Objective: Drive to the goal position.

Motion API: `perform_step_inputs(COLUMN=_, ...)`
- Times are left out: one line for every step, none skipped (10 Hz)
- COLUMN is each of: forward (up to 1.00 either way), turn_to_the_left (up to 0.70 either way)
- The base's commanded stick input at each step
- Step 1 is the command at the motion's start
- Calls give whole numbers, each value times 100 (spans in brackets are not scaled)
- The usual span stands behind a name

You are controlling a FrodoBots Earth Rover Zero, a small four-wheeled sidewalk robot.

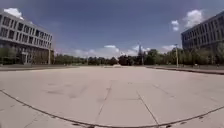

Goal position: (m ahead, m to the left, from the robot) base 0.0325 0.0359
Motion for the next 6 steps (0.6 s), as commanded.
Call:
perform_step_inputs(forward=50, turn_to_the_left=1)
perform_step_inputs(forward=50, turn_to_the_left=1)
perform_step_inputs(forward=50, turn_to_the_left=1)
perform_step_inputs(forward=50, turn_to_the_left=1)
perform_step_inputs(forward=50, turn_to_the_left=1)
perform_step_inputs(forward=50, turn_to_the_left=1)
